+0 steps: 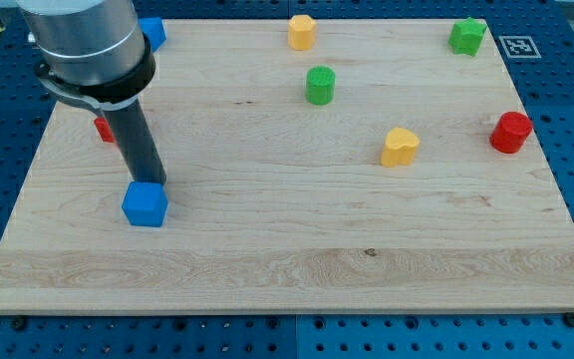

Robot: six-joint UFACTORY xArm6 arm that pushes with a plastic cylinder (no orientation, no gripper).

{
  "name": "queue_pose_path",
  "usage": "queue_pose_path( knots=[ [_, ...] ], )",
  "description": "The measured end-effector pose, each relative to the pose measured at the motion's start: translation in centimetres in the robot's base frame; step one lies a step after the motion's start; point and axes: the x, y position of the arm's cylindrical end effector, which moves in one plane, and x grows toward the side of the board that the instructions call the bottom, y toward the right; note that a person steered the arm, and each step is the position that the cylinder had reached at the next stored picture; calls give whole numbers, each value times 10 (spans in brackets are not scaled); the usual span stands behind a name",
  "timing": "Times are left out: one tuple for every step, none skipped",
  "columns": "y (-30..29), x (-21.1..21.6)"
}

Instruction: Push the blue cube towards the bottom left corner of the board

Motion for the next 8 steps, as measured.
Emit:
queue_pose_path(
  knots=[
    [15, 0],
    [43, 0],
    [48, 0],
    [48, 2],
    [48, 19],
    [48, 26],
    [47, 31],
    [44, 20]
  ],
)
